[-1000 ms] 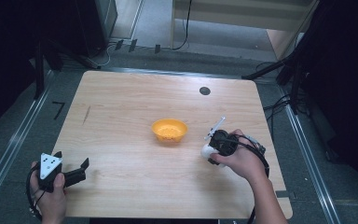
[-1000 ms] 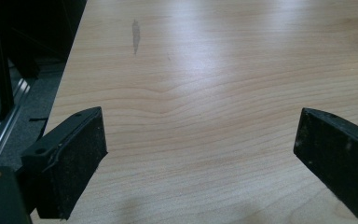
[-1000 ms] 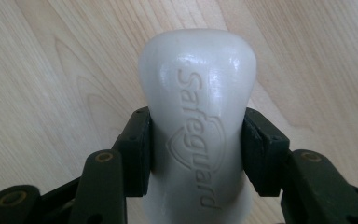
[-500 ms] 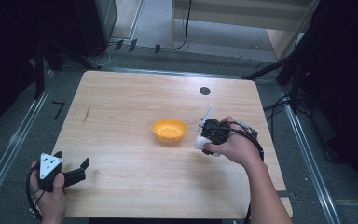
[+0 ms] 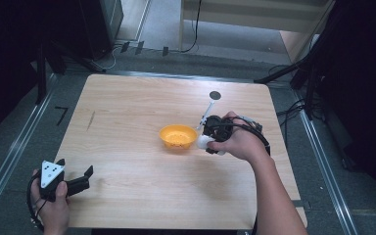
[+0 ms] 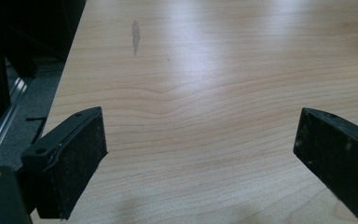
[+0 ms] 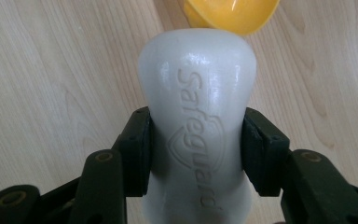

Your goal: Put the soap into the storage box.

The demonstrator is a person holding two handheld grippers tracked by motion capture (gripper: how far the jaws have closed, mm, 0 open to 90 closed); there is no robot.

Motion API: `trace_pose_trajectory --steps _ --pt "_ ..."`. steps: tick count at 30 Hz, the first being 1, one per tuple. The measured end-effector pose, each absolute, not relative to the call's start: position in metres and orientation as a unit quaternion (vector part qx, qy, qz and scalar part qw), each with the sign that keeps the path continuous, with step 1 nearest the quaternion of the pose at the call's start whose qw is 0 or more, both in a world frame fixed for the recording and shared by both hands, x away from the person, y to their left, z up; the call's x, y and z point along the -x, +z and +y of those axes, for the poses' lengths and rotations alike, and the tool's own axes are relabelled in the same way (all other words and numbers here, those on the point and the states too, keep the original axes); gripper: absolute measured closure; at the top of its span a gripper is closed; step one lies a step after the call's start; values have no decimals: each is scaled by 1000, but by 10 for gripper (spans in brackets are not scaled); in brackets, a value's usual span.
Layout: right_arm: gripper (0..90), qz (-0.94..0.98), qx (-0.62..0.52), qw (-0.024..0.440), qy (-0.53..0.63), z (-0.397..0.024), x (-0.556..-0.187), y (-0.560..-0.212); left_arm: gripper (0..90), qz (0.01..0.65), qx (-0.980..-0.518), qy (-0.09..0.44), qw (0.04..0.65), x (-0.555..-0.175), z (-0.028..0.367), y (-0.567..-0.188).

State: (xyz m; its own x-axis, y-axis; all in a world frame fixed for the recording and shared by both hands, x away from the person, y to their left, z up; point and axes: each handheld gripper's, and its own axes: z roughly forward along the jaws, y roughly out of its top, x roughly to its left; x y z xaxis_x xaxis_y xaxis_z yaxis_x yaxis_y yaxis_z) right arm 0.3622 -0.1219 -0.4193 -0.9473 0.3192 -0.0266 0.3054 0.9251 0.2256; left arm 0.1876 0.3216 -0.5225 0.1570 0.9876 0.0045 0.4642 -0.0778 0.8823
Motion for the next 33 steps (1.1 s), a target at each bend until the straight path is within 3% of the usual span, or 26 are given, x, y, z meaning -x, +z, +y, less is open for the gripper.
trace_pose_trajectory --steps 33 --pt "511 989 -81 55 111 -79 -384 -408 33 560 -649 329 397 -188 324 -522"
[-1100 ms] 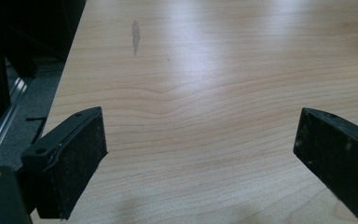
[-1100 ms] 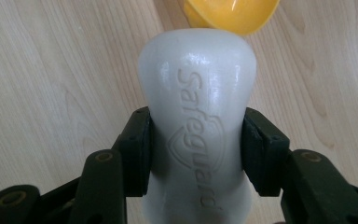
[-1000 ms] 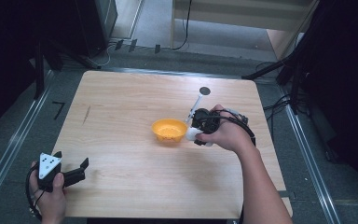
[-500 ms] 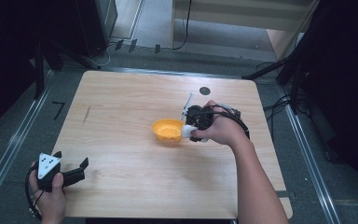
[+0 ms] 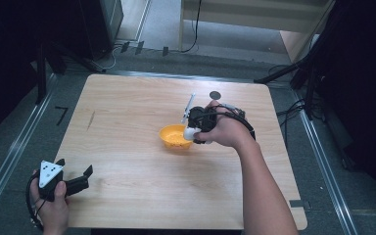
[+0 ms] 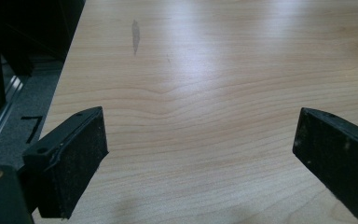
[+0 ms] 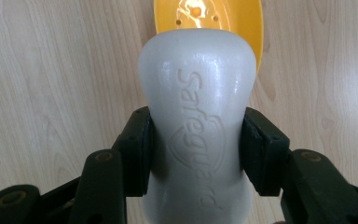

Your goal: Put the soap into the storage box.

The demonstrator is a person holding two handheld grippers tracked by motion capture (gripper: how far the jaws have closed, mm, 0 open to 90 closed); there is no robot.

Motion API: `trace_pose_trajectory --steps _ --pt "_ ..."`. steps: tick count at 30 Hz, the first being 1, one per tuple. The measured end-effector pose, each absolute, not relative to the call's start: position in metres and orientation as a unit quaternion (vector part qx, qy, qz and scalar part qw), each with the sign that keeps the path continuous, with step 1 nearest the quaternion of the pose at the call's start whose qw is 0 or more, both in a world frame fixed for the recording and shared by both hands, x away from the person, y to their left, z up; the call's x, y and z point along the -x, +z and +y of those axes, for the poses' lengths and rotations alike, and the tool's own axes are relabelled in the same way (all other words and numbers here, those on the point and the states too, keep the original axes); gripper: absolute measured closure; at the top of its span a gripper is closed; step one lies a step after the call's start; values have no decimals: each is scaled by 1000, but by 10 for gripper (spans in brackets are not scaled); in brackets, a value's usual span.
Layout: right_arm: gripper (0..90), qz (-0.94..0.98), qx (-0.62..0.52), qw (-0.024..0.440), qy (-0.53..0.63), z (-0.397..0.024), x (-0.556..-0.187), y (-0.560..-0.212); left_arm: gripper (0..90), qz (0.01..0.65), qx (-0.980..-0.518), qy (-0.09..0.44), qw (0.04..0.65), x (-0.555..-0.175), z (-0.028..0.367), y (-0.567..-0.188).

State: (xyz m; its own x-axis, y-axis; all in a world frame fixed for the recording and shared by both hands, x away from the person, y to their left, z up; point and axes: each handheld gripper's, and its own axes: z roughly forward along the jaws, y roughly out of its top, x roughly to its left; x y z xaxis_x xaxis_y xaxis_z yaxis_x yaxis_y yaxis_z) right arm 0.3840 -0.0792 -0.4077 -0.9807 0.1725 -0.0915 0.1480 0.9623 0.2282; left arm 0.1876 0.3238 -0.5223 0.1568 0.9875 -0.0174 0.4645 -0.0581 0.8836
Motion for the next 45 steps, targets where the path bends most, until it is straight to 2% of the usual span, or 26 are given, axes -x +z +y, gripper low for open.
trace_pose_trajectory --steps 32,45 --pt "511 994 -33 59 91 -21 -408 -428 39 541 -647 334 422 -180 324 -522" --pt "510 995 -31 57 72 -16 -410 -437 39 540 -650 331 421 -180 324 -522"
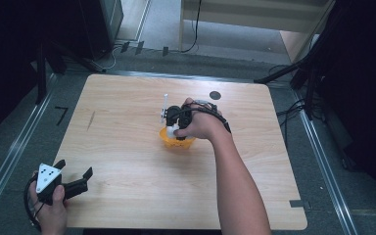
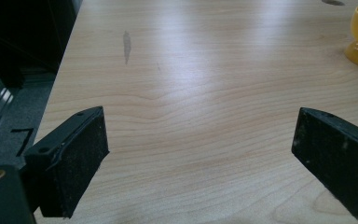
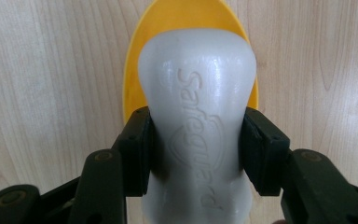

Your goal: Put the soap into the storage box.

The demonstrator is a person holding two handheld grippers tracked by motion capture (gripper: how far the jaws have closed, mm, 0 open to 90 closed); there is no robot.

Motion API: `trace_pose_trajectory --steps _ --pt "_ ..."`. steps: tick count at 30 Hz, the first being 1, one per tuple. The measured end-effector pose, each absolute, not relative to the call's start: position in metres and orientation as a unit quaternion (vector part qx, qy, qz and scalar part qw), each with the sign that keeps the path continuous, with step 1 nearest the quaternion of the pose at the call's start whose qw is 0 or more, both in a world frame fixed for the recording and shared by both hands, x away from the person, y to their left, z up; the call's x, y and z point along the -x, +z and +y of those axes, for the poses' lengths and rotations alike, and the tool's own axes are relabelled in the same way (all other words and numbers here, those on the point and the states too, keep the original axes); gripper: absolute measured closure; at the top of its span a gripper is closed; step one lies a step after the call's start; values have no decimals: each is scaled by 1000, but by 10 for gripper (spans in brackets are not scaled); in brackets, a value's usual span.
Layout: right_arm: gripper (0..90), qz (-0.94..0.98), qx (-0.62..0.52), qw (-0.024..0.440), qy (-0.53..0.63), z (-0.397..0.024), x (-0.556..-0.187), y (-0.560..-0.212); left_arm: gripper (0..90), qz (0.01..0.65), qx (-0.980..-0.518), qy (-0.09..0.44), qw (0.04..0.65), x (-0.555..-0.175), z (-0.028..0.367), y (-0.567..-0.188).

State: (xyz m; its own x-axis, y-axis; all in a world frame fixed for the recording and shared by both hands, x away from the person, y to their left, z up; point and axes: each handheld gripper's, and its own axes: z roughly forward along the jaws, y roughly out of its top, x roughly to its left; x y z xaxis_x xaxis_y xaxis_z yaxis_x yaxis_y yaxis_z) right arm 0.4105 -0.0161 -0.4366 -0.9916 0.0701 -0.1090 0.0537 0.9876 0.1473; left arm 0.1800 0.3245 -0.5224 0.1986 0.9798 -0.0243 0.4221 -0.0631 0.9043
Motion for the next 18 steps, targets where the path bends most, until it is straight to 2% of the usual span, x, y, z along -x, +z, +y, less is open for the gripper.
trace_pose_trajectory --steps 18 --pt "509 996 -22 57 62 -13 -416 -455 39 543 -645 333 422 -180 325 -522"
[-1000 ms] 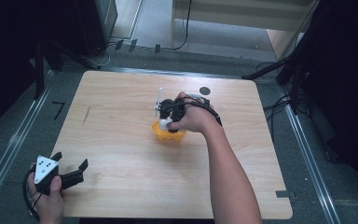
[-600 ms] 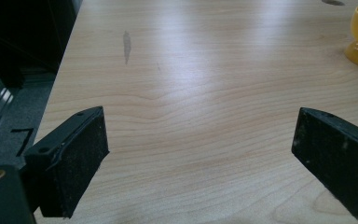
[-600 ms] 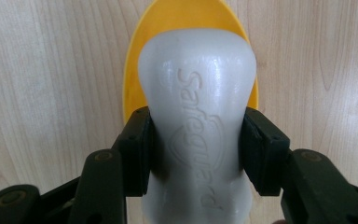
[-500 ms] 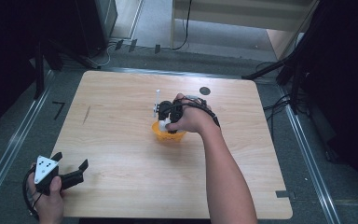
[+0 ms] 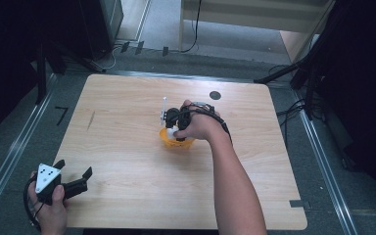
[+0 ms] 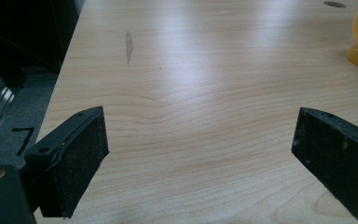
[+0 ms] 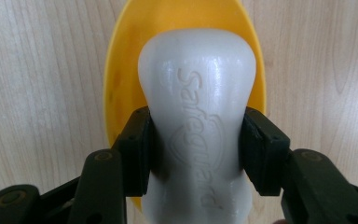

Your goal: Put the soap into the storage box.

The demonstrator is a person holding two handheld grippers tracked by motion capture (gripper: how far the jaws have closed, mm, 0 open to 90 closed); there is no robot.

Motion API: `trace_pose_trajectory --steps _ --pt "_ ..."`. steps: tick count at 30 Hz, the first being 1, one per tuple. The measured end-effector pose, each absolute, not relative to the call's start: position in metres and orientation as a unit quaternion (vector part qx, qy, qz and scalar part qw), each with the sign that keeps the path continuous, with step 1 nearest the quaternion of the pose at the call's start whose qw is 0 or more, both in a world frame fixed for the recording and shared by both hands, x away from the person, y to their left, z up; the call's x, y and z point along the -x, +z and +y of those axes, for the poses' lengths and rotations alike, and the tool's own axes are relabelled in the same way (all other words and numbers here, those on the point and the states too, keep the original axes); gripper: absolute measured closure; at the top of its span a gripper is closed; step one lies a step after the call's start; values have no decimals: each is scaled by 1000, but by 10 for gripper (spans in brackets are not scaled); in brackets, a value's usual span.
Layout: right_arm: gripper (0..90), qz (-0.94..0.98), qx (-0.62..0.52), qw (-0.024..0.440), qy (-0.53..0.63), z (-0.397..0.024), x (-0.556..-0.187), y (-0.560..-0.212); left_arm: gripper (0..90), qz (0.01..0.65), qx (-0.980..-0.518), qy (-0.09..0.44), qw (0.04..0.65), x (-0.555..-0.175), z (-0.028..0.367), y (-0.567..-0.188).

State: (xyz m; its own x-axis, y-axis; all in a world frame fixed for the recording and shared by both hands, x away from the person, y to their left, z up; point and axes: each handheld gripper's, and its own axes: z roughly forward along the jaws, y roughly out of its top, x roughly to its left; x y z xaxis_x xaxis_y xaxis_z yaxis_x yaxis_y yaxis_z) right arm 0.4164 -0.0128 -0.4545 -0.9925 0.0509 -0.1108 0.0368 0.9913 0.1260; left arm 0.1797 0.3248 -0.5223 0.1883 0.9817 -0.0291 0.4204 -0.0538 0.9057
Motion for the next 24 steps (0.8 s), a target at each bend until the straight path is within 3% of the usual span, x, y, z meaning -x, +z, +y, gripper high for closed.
trace_pose_trajectory --steps 4,18,24 --pt "493 996 -30 43 67 -15 -415 -453 39 543 -645 333 422 -180 325 -522" --pt "375 988 -86 61 115 -43 -406 -423 39 545 -649 331 415 -181 324 -522" --pt "257 986 -108 70 110 -62 -397 -422 39 545 -650 331 413 -181 324 -522"
